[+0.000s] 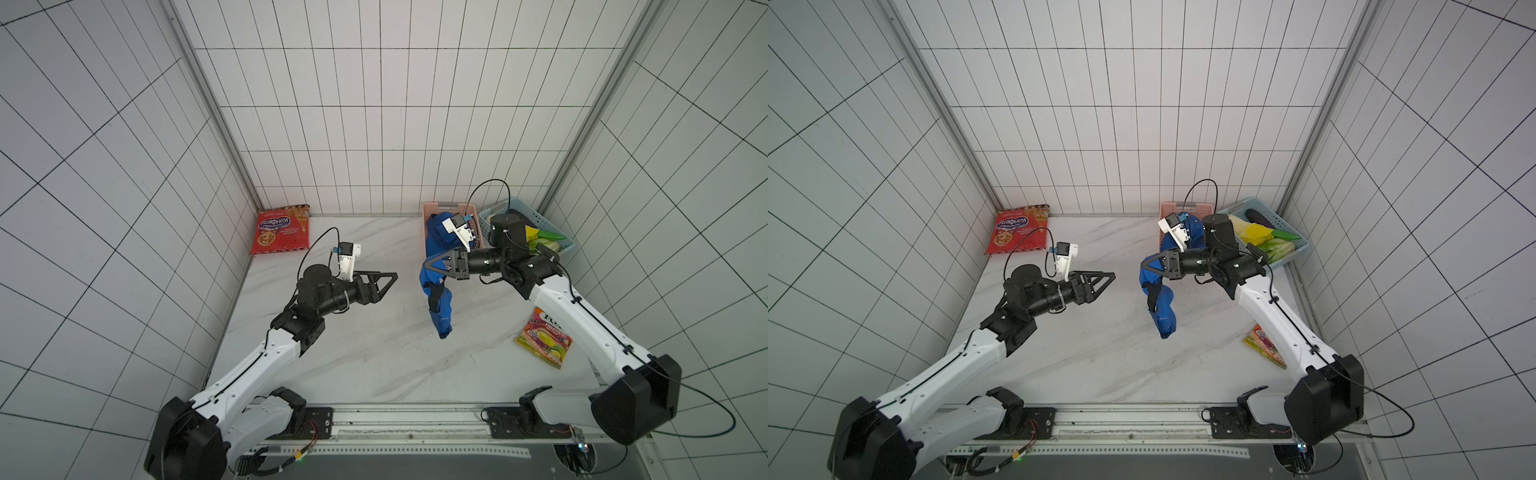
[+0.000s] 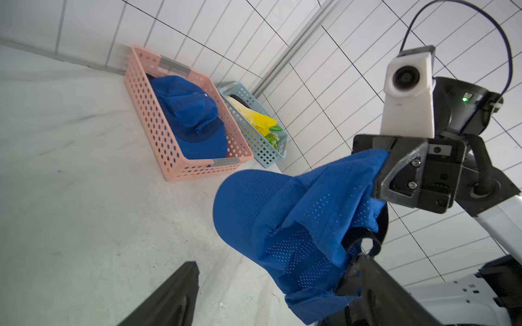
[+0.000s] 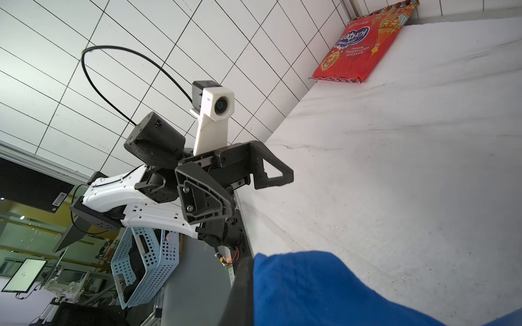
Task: Turn the baseball cap inside out
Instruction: Turn over the baseball cap.
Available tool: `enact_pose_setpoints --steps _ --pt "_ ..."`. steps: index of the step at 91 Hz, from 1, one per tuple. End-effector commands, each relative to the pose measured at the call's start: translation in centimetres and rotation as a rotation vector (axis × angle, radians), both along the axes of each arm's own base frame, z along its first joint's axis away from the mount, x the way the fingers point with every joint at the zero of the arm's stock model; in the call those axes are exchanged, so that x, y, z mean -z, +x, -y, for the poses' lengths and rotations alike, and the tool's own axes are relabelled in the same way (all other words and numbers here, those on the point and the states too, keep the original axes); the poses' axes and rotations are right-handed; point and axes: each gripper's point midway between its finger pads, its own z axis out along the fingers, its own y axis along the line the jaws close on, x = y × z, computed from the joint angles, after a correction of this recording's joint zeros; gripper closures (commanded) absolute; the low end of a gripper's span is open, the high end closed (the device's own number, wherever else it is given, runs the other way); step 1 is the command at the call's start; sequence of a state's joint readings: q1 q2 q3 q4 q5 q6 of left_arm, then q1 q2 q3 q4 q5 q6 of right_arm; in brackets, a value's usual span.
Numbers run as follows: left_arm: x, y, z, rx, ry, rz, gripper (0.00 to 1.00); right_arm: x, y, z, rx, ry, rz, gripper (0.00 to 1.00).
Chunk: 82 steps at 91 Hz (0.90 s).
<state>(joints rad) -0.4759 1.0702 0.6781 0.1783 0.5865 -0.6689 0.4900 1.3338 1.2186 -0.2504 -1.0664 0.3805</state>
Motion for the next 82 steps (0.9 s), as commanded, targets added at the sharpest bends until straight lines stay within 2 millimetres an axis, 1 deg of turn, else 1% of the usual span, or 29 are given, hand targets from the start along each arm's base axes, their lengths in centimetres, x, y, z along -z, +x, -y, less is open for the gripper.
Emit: enact_pose_setpoints --steps 1,6,17,24,37,55,65,73,82 --pt "-1.2 -1.7 2.9 0.17 -0.016 0.059 0.23 -1.1 0.1 -0.1 -0.017 0.046 0.009 1.0" --pt "-1.5 -2.0 4.0 0.202 -0.028 0.07 0.27 -1.4 0.1 -0.1 -0.017 0.051 0.012 1.0" --pt "-2.5 -2.1 6.0 0.247 -0.078 0.084 0.28 -1.7 0.1 -0.1 -0.018 0.057 0.012 1.0" --pt "-2.8 -1.7 6.7 0.244 -0.106 0.083 0.28 -1.8 0.0 -0.1 -0.024 0.061 0.008 1.0" --pt "-2.2 -0.2 7.1 0.193 -0.133 0.061 0.36 -2.2 -0.4 -0.2 -0.048 0.076 0.004 1.0" --pt "-3.0 0.9 7.5 0.173 -0.202 0.057 0.45 -2.6 -1.2 -0.1 -0.081 0.089 -0.003 1.0" --pt "-3.0 0.6 7.9 0.2 -0.219 0.048 0.45 -2.4 -1.3 -0.1 -0.086 0.089 -0.008 1.0" --pt "-3.1 0.5 7.9 0.206 -0.229 0.051 0.43 -2.3 -1.2 -0.1 -0.085 0.088 -0.008 1.0" --pt "-2.9 0.4 8.1 0.22 -0.225 0.046 0.43 -2.4 -1.1 -0.1 -0.08 0.088 -0.002 1.0"
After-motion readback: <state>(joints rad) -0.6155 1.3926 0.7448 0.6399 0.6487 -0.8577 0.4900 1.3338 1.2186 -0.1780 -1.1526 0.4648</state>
